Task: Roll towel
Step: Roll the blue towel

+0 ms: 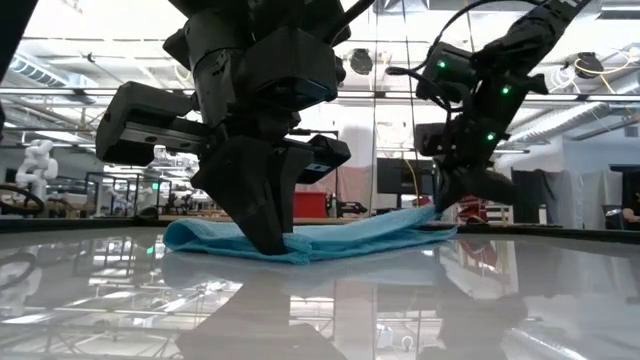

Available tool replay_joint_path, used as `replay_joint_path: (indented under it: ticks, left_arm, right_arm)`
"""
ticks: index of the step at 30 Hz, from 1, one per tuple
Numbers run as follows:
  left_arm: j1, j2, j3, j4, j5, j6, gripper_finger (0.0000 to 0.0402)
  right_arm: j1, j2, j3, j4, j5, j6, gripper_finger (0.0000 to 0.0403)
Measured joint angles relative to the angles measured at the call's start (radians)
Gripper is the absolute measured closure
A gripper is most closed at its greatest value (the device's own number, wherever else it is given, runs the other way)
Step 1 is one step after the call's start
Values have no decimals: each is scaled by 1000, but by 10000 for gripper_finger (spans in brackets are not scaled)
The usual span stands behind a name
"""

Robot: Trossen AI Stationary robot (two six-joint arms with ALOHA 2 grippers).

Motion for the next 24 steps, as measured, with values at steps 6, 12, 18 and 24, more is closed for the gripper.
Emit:
replay_joint_path:
  ticks: [6, 12, 18, 24]
  left_arm:
    - [0, 0, 0, 3, 0, -13, 388]
    - [0, 0, 0, 4, 2, -18, 388]
    - [0, 0, 0, 4, 12, -26, 388]
    - [0, -9, 0, 2, 13, -26, 388]
  right_arm:
    - [-34, 3, 2, -87, -99, 41, 403]
    - [-36, 4, 2, -126, -127, 74, 378]
    - [-36, -7, 2, -158, -119, 104, 285]
    - [-32, -69, 56, -287, -124, 195, 216]
